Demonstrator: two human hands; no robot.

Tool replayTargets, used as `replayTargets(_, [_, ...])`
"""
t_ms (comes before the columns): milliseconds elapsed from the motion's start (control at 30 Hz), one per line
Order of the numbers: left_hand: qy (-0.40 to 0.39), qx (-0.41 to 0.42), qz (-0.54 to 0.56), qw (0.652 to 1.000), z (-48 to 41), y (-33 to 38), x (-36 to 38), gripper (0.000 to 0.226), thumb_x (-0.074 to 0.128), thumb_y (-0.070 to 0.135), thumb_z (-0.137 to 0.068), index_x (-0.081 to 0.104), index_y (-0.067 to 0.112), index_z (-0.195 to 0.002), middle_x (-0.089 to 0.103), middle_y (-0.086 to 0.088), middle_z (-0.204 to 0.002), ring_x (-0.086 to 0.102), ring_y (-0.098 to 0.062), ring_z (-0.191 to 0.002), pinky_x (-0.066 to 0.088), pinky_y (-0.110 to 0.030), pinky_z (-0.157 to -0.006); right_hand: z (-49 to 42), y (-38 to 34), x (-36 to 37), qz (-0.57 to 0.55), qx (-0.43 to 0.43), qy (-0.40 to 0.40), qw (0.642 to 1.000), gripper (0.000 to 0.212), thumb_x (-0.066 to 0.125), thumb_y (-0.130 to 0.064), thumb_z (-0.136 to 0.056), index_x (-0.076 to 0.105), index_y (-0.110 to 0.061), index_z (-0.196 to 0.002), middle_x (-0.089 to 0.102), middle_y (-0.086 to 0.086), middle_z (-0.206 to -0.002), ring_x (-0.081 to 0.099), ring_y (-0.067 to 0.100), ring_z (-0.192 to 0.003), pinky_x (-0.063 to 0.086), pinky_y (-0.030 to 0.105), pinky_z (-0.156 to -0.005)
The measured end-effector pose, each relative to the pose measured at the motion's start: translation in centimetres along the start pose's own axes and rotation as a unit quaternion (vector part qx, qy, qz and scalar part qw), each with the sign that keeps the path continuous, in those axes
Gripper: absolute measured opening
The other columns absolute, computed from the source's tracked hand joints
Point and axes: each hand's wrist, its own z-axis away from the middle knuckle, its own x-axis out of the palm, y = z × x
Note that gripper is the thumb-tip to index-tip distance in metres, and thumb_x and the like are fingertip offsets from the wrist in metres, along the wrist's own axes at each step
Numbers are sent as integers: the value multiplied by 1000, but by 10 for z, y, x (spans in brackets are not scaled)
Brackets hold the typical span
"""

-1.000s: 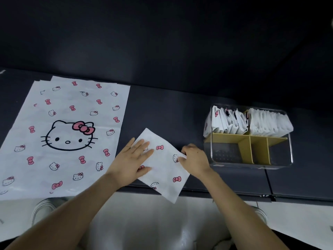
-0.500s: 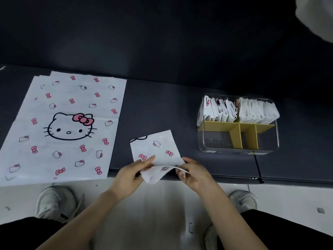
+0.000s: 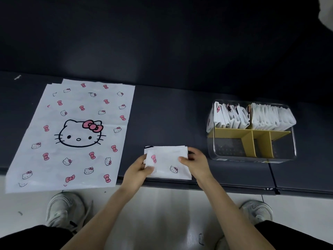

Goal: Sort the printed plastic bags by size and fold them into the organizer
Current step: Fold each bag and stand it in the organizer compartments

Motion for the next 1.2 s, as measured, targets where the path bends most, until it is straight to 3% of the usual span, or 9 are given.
replayTargets(167, [-90, 20, 112, 989, 8, 9, -3, 42, 63, 30, -69, 63, 23, -111, 70, 5, -107, 63, -8, -101, 43, -24, -87, -7, 3, 8, 60, 0, 67, 996, 26, 74, -19, -77, 56, -22, -95, 68, -4, -84, 65, 18, -82, 50, 34, -77])
replayTargets(267, [60, 6, 16, 998, 1, 3, 12, 27, 55, 56, -84, 65, 30, -86, 68, 10, -86, 62, -9, -89, 43, -25, -82, -7, 1, 11, 103, -10, 89, 991, 23, 72, -25, -81, 55, -21, -95, 64, -6, -84, 61, 16, -80, 43, 28, -69])
replayTargets(367, [196, 4, -44, 980, -4, 1, 29, 39, 41, 44, -98, 61, 23, -72, 65, 11, -73, 59, -12, -77, 40, -23, -69, -7, 1, 11, 133, -13, 98, 986, 20, 69, -28, -84, 54, -21, -93, 59, -7, -82, 56, 14, -80, 39, 26, -69])
replayTargets(533, [256, 9, -98, 962, -4, -1, 38, 42, 37, 37, -101, 57, 14, -73, 61, 13, -71, 54, -12, -66, 35, -18, -57, -8, 3, 10, 157, -27, 116, 980, 18, 68, -33, -85, 60, -17, -80, 57, -10, -68, 54, 14, -70, 35, 25, -57])
replayTargets(633, [287, 36, -185, 939, -7, -2, 36, 40, 38, 34, -100, 43, 9, -70, 51, 7, -60, 50, -28, -61, 27, -33, -54, -10, 1, 13, 194, -16, 123, 973, 23, 65, -42, -85, 61, -22, -76, 59, -9, -72, 54, 14, -71, 31, 23, -55])
replayTargets(900, [288, 14, -347, 893, -24, 7, 35, 31, 37, 33, -101, 50, 5, -107, 58, -14, -69, 49, -32, -61, 27, -32, -54, -15, -7, 13, 239, 12, 142, 961, 45, 61, -49, -86, 53, -17, -55, 52, -1, -56, 51, 19, -59, 28, 21, -47])
replayTargets(1033, [300, 75, -411, 857, -26, 6, 31, 21, 64, 19, -88, 54, 2, -97, 52, -11, -66, 48, -30, -47, 25, -24, -45, -15, -4, 17, 263, 9, 152, 953, 43, 61, -51, -85, 57, -17, -60, 53, -2, -57, 51, 20, -61, 28, 23, -49])
replayTargets(1100, [301, 148, -488, 806, -26, -1, 27, 35, 74, 10, -71, 60, 2, -102, 58, -19, -84, 56, -35, -67, 44, -40, -62, -15, -4, 18, 267, 3, 156, 951, 38, 61, -51, -85, 62, -19, -66, 56, -2, -63, 51, 19, -64, 31, 24, -53])
replayTargets(1200, [211, 292, -532, 766, -31, -11, 28, 61, 69, -1, -60, 60, 0, -120, 58, -24, -120, 53, -41, -112, 28, -49, -105, -15, -3, 18, 264, 2, 159, 951, 34, 62, -51, -85, 68, -19, -76, 57, -3, -68, 50, 18, -67, 32, 25, -57])
